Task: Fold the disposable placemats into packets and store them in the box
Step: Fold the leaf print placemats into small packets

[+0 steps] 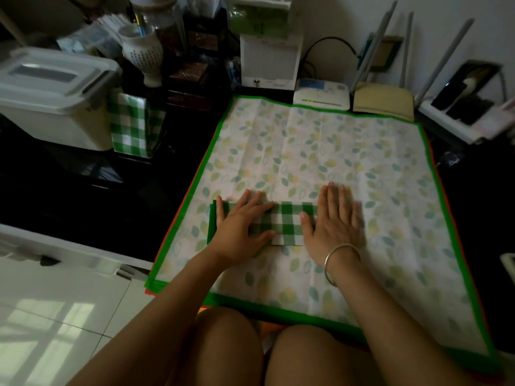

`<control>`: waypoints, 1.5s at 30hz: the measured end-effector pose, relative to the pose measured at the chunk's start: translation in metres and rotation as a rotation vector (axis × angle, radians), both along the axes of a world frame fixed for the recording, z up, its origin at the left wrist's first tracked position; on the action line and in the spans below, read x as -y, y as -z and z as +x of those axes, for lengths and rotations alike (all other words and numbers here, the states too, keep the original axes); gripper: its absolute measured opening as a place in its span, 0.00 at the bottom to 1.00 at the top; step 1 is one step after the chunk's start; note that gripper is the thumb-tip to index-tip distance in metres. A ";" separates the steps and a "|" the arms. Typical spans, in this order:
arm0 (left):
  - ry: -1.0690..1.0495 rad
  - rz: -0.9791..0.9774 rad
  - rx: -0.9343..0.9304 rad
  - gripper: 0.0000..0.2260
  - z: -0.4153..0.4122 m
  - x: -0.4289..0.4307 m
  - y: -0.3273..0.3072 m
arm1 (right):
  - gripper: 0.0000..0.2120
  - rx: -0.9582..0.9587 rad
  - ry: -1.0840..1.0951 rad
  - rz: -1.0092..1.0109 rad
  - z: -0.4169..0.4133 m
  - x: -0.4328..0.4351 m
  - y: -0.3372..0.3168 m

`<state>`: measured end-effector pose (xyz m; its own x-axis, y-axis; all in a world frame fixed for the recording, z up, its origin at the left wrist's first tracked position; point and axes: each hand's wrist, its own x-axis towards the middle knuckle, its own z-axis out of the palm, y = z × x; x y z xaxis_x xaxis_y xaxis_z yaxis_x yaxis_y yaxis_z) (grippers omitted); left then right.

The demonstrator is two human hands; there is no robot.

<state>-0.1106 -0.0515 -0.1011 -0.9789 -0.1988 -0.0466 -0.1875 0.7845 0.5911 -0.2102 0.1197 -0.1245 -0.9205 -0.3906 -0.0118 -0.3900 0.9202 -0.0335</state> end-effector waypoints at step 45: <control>-0.789 1.650 -0.440 0.19 0.018 0.045 -0.025 | 0.16 0.051 -0.197 -0.178 0.047 0.092 -0.044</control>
